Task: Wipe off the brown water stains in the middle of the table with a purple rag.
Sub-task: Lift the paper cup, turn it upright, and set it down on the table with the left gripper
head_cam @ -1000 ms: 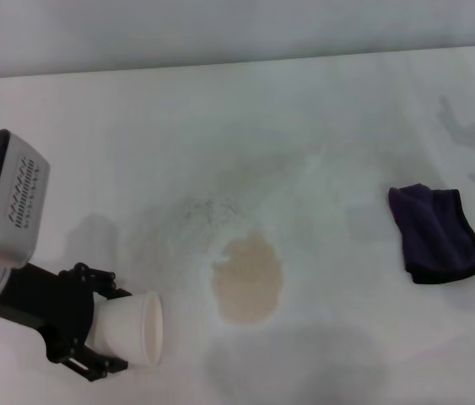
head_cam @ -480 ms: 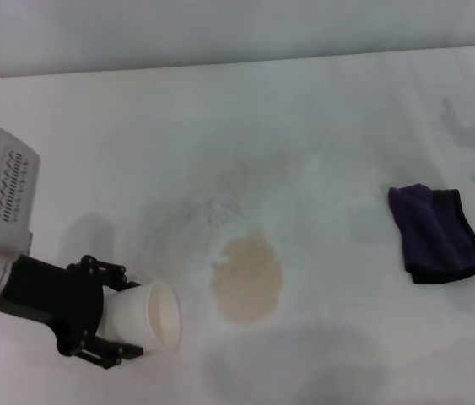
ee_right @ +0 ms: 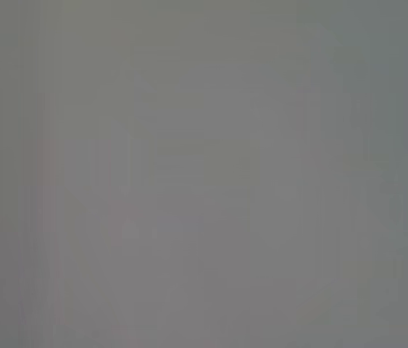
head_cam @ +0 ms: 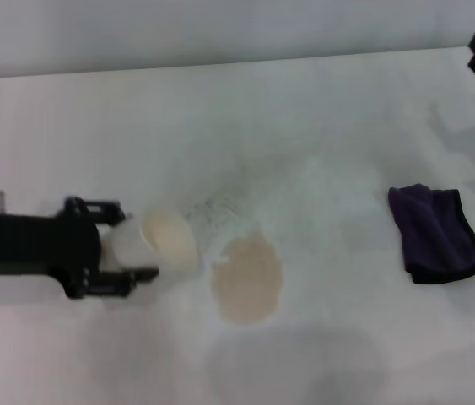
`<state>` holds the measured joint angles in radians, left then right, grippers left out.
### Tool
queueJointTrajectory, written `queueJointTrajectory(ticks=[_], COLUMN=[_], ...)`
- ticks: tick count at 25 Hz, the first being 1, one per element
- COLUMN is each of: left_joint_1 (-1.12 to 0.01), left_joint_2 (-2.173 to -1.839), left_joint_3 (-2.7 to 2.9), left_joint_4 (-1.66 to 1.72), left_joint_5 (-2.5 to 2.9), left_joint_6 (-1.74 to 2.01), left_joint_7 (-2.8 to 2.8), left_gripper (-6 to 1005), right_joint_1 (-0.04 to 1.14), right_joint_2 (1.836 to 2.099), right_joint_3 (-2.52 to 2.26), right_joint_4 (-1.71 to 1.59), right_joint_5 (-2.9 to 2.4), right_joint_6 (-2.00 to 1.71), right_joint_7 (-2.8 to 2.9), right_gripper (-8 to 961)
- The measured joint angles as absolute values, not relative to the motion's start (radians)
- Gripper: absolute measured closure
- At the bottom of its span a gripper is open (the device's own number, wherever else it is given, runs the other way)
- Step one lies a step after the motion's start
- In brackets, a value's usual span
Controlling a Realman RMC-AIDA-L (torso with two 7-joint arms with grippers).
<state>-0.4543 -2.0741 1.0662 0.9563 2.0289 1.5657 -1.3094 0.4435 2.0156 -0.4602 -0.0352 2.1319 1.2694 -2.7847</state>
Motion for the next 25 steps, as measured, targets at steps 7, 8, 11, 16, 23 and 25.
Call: queueJointTrajectory(ticks=[7, 8, 11, 16, 23, 25], left_joint_1=[-0.428, -0.424, -0.41, -0.384, -0.353, -0.353], left_joint_2=[-2.074, -2.074, -2.074, -2.075, -2.08, -2.081], left_joint_3=[0.867, 0.841, 0.799, 0.736, 0.711, 0.711], left_joint_4=[0.777, 0.754, 0.697, 0.574, 0.376, 0.322], left_joint_5=[1.86, 1.845, 1.816, 1.754, 1.558, 1.5], left_joint_6=[1.547, 1.546, 1.541, 1.486, 1.449, 1.443], left_joint_7=[-1.115, -1.092, -1.044, -0.948, -0.741, -0.679], left_gripper=[315, 320, 338, 374, 432, 447], right_joint_1=[0.446, 0.446, 0.447, 0.447, 0.445, 0.444], right_joint_2=[2.017, 2.017, 2.017, 2.018, 2.02, 2.02], right_joint_3=[-0.523, -0.529, -0.551, -0.578, -0.595, -0.595], right_joint_4=[-0.04, -0.04, -0.04, -0.04, -0.04, -0.04], right_joint_5=[2.132, 2.132, 2.132, 2.132, 2.132, 2.132], right_joint_6=[1.271, 1.271, 1.271, 1.268, 1.267, 1.263], right_joint_7=[-2.785, -2.784, -2.782, -2.782, -2.788, -2.789], right_gripper=[80, 80, 80, 80, 80, 80])
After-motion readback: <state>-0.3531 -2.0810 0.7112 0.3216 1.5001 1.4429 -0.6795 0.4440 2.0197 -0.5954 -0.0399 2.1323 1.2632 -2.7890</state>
